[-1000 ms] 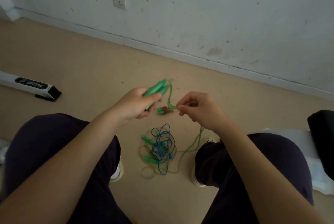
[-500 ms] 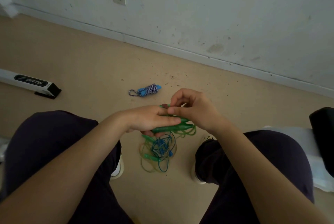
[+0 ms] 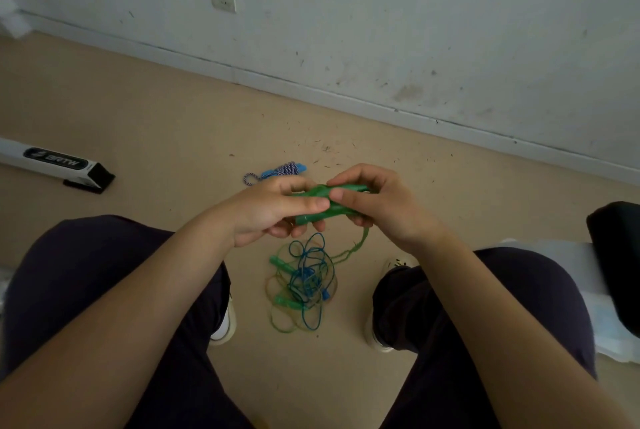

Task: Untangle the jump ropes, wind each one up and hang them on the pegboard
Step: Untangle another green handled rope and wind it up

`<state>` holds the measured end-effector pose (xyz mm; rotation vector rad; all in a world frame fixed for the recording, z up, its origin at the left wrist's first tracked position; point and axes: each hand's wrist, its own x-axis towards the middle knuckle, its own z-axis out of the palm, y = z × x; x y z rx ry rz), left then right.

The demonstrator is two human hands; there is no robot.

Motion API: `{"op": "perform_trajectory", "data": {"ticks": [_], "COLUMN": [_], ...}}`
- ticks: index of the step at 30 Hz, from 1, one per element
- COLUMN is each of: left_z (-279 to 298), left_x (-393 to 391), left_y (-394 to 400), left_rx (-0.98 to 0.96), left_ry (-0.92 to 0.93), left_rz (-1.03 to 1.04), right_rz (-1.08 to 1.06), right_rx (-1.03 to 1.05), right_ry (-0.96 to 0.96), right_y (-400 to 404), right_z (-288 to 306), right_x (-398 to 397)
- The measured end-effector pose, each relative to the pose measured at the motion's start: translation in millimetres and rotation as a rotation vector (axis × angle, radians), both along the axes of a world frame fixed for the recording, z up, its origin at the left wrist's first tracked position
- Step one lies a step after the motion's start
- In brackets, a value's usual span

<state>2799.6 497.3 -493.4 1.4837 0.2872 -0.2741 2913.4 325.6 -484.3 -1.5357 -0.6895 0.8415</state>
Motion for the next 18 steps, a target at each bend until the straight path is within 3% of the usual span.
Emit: {"op": "perform_trajectory", "data": {"ticks": [7,12,18], "left_z": [3.4,0.6,0.3], "left_x": [-2.3,-2.1,-0.2], "left_y": [-6.8,-7.0,-6.7], "left_rx": [0.031,-0.032,-0.033], "left_ry": [0.093,0.043,-0.037], "left_rz": [-0.117,-0.112,0.071], "right_rz": [-0.112,-0.047,-0.02], "right_rx": [0.023,0.02,-0.012], "right_ry": [0.018,0.13,0.096], "right_y": [2.0,5.4,5.6], "right_z": [-4.0,-8.3,-9.6], "right_x": [-0.7,-2.9,-1.0]}}
